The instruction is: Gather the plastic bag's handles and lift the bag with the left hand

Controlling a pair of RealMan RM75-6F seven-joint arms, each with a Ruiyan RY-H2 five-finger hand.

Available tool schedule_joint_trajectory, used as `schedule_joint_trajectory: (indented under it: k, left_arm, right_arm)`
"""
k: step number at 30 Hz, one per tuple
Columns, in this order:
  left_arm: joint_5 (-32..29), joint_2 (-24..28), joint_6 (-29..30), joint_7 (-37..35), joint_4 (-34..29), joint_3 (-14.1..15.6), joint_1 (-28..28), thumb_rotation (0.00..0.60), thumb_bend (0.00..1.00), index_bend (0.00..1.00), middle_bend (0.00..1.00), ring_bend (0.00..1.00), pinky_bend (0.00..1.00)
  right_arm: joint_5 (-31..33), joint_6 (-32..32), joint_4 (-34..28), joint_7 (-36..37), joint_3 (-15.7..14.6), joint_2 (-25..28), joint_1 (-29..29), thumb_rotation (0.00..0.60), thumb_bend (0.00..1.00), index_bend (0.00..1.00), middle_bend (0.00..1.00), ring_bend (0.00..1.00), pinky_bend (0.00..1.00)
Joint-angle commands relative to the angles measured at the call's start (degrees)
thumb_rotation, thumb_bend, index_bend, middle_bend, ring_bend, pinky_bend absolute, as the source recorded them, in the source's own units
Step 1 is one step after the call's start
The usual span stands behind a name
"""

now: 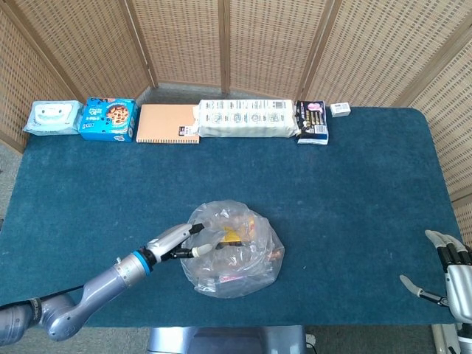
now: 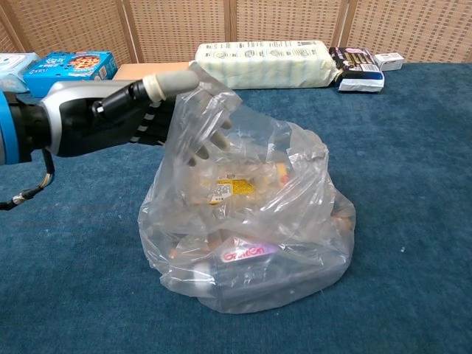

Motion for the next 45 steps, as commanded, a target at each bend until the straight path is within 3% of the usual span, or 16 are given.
schedule_joint_trajectory:
  k: [1,8,16,24,32,37,45]
  left_arm:
    - [3.7,-2.3,0.3,-8.4,2.7,-0.8,-0.5,0.0,0.19,0.21,0.25,0.26,0.24]
    - [9.0,-5.4,6.9,-22.5,6.4,-0.6,0.2,0.0,0.19,0.23,0.29,0.28,0.25]
    - [11.9,-4.9,7.8,-42.1,7.2,1.1,-1.6,0.0,0.19,0.23,0.29,0.31,0.32]
    - [14.8,-2.1,8.6,-56.2,8.9,4.2,-3.0,0.0,0.19,0.3,0.38,0.5,0.51]
    - [15.4,-0.4,6.7,-54.4,12.0,7.4,-5.1,0.0,0.19,0.3,0.38,0.5,0.48]
    - [13.5,-2.1,5.5,-50.4,12.0,6.6,-6.8,0.0,0.19,0.3,0.38,0.44,0.41]
    - [6.5,-5.7,1.4,-48.1,10.7,3.0,-10.1,0.0,0.19,0.28,0.38,0.41,0.39]
  right_arm:
    - [-0.2,0.1,0.1,0.0,-0.1,0.0,-0.1,0.31,0.19,0.14,0.19,0.18,0.19]
    - [0.1,0.8,0.3,0.6,0.1,0.1,-0.7,0.31,0.19,0.14,0.19,0.18,0.19]
    - [-0.3,0.7,0.5,0.9,0.3,-0.2,-0.4,0.31,0.19,0.14,0.19,0.18,0.19]
    - [-0.6,0.9,0.7,1.1,0.2,-0.2,-0.5,0.306,0.19,0.14,0.19,0.18,0.19]
    - [-0.6,1.3,0.7,1.7,0.4,0.0,-0.7,0.308,0.19,0.14,0.19,0.18,0.19]
    - [-1.0,1.8,0.6,2.0,0.4,0.2,-0.9,0.312,0.19,0.14,0.19,0.18,0.19]
    - [-1.2,2.5,1.0,3.8,0.3,0.5,-1.3,0.308,0.19,0.14,0.19,0.18,0.19]
